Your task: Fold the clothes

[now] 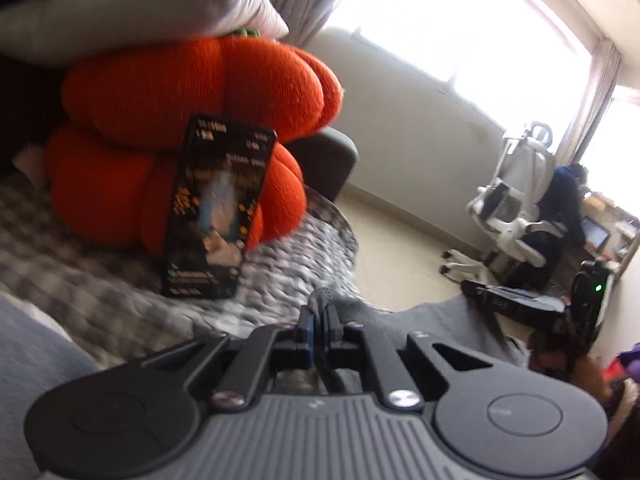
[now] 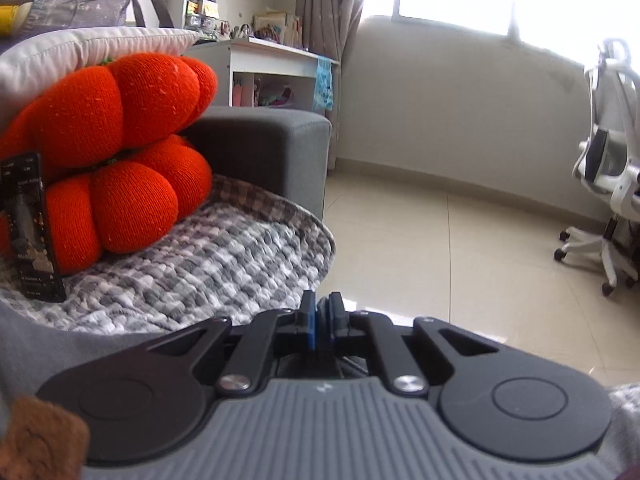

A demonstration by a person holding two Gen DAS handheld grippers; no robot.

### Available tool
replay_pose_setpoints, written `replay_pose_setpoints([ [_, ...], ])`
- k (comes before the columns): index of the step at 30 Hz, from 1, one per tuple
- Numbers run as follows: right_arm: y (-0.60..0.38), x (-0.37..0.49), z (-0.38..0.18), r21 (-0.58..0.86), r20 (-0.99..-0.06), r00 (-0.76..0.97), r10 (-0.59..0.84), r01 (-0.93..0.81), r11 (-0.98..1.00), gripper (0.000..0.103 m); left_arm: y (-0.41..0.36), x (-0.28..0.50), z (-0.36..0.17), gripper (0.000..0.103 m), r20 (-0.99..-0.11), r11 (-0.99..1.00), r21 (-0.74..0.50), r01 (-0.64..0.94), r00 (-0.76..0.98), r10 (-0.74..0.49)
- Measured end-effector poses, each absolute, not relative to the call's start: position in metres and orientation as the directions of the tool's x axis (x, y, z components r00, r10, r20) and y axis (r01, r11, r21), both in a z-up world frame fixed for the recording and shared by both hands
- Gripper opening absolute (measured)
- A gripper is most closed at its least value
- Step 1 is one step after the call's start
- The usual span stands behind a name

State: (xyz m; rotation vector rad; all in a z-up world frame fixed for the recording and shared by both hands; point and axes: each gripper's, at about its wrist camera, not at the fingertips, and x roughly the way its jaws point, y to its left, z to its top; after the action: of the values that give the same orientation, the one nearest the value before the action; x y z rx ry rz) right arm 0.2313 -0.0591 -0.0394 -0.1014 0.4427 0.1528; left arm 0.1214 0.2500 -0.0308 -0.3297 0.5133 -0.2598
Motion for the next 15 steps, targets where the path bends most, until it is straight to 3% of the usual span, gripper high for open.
replay_pose_setpoints([
  [5, -0.046, 0.243, -0.049, -0.071, -0.465, 0.876, 0.130, -0.183, 0.980, 0.007, 0.253, 0.136, -0.046, 0.004, -0.489, 0.938, -0.331, 0.100, 0.832, -0.261],
  [11, -0.042, 0.265, -0.089, -0.058, -0.581, 0.806, 0.114, -0.181, 0.982, 0.007, 0.255, 0.163, -0.090, 0.005, -0.599, 0.930, -0.363, 0.063, 0.748, -0.285],
  [15, -0.050, 0.264, -0.080, 0.005, -0.574, 0.806, 0.143, -0.171, 0.985, 0.011, 0.255, 0.162, -0.093, 0.014, -0.595, 0.923, -0.376, 0.081, 0.742, -0.307],
])
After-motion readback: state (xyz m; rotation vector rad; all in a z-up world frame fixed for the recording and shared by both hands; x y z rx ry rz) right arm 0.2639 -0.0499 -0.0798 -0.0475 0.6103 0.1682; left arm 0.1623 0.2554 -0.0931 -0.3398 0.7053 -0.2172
